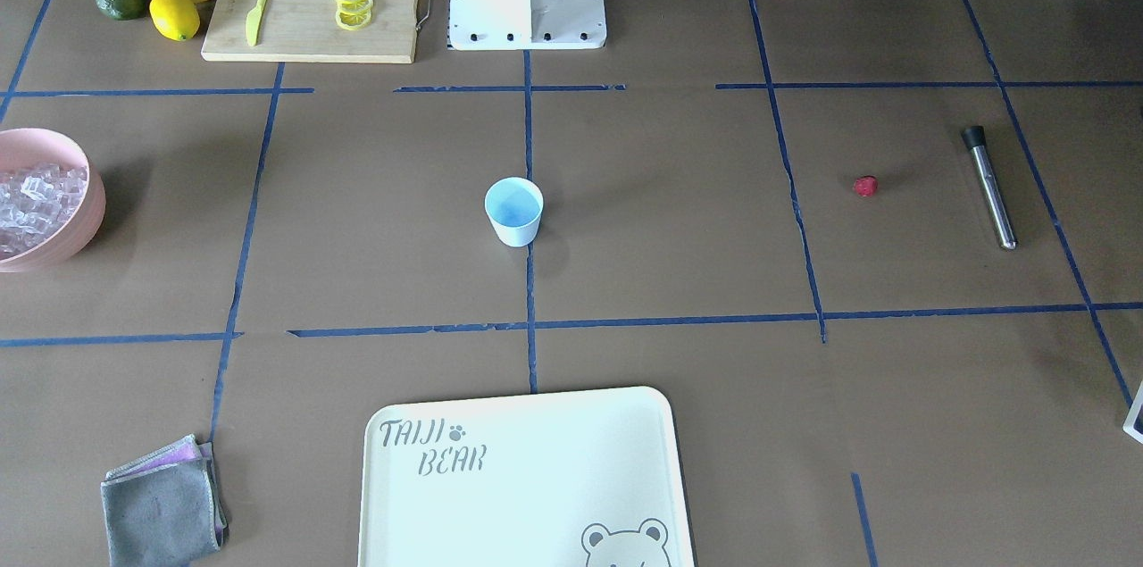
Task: Mash ice and strawberries in cup
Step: 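Lower the right gripper into the pink bowl of ice cubes, then close the right gripper on an ice cube in the bowl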
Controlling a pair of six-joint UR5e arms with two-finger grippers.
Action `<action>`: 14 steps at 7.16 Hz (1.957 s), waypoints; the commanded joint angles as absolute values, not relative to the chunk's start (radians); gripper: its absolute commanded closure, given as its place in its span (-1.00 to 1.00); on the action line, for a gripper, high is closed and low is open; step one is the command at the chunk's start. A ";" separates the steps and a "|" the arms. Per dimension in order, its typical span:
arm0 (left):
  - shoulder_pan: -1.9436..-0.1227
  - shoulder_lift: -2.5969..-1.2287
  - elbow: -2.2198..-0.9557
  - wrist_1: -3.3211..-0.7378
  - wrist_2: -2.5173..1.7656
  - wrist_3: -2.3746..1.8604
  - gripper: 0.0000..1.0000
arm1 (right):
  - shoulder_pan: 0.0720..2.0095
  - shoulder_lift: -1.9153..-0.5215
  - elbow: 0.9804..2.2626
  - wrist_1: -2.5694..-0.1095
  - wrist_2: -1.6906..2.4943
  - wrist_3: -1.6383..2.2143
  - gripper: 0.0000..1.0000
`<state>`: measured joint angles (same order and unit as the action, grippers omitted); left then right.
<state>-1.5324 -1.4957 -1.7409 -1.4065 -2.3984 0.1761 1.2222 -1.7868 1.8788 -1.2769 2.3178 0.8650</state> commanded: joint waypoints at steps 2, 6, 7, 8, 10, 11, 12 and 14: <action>-1.532 -1.496 -1.736 -1.407 -2.399 0.176 -1.00 | 1.115 -1.790 1.873 -1.216 2.267 1.048 -0.82; -1.532 -1.497 -1.738 -1.410 -2.399 0.176 -1.00 | 1.095 -1.789 1.842 -1.215 2.267 1.049 -0.72; -1.532 -1.499 -1.738 -1.411 -2.399 0.176 -1.00 | 1.089 -1.786 1.841 -1.215 2.266 1.049 -0.70; -1.532 -1.499 -1.738 -1.411 -2.399 0.176 -1.00 | 1.082 -1.779 1.829 -1.213 2.266 1.049 -0.69; -1.532 -1.499 -1.738 -1.411 -2.399 0.176 -1.00 | 1.078 -1.778 1.819 -1.213 2.258 1.049 -0.64; -1.532 -1.499 -1.738 -1.411 -2.399 0.176 -1.00 | 1.074 -1.778 1.819 -1.215 2.237 1.049 -0.62; -1.532 -1.499 -1.738 -1.411 -2.399 0.176 -1.00 | 1.074 -1.776 1.813 -1.213 2.234 1.049 -0.57; -1.532 -1.499 -1.738 -1.411 -2.399 0.176 -1.00 | 1.072 -1.775 1.801 -1.215 2.233 1.049 -0.52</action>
<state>-1.5325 -1.4987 -1.7380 -1.4113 -2.3992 0.1764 1.0732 -1.7756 1.8071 -1.2139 2.2347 1.0492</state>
